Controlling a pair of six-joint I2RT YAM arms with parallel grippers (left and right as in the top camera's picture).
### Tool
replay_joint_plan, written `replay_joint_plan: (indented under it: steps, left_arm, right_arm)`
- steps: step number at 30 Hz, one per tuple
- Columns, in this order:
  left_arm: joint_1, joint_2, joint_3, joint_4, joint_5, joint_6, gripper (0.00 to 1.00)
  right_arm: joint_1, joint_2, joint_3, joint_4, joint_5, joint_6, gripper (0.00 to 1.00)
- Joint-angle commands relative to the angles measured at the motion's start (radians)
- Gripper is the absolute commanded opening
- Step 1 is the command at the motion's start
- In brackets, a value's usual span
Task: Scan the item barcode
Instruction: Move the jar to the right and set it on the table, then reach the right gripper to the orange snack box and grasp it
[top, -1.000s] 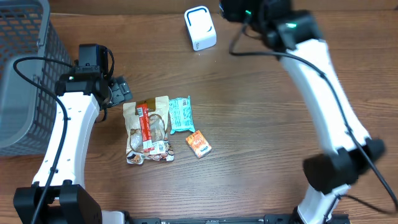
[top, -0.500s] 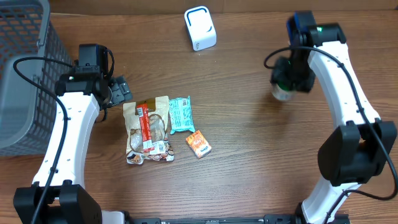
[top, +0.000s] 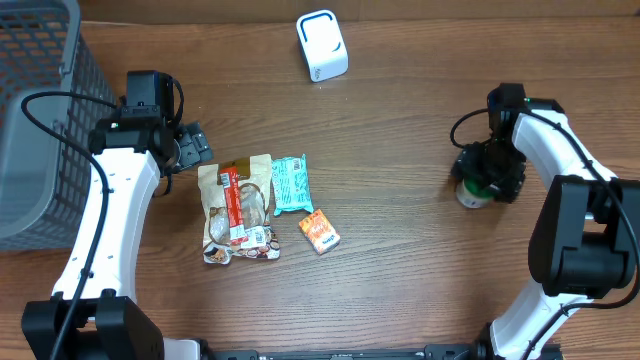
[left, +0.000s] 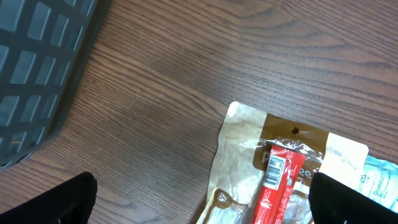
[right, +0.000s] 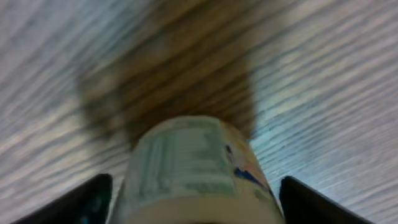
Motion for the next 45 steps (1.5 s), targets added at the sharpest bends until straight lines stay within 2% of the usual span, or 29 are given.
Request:
replay_joint_plan:
  steps: [1,5,13,16,18,21,24,27,34,39,45]
  left_arm:
    - [0.002,0.006,0.019,0.001,-0.008,0.019,0.99]
    - [0.002,0.006,0.019,0.001,-0.008,0.019,1.0]
    - [0.002,0.006,0.019,0.001,-0.008,0.019,1.0]
    - [0.002,0.006,0.019,0.001,-0.008,0.019,1.0]
    - [0.002,0.006,0.019,0.002,-0.008,0.019,1.0]
    - [0.002,0.006,0.019,0.002,-0.008,0.019,1.0]
    - [0.002,0.006,0.019,0.002,-0.006,0.019,1.0]
    - [0.002,0.006,0.019,0.002,-0.006,0.019,1.0]
    - [0.002,0.006,0.019,0.002,-0.006,0.019,1.0]
    - [0.002,0.006,0.019,0.002,-0.006,0.019,1.0]
    - [0.002,0.006,0.019,0.002,-0.006,0.019,1.0]
  right_arm:
    - [0.002,-0.013,0.001,0.008,0.006,0.001,0.99]
    - [0.002,-0.018,0.079,-0.042,0.007,0.001,1.0]
    - [0.018,-0.039,0.476,-0.286,-0.081,-0.043,1.0]
    - [0.05,-0.039,0.567,-0.332,-0.196,-0.107,0.95]
    - [0.08,-0.039,0.57,-0.332,-0.272,-0.154,0.86]
    - [0.151,-0.031,0.54,-0.335,-0.356,-0.23,0.75]
    - [0.23,-0.031,0.485,-0.331,-0.359,-0.265,0.57]
    - [0.323,-0.031,0.406,-0.307,-0.359,-0.268,0.49]
    - [0.539,-0.031,0.158,-0.127,-0.335,-0.275,0.47]
    - [0.657,-0.031,-0.022,0.072,-0.325,-0.275,0.47]
    - [0.723,-0.031,-0.106,0.198,-0.325,-0.275,0.45]
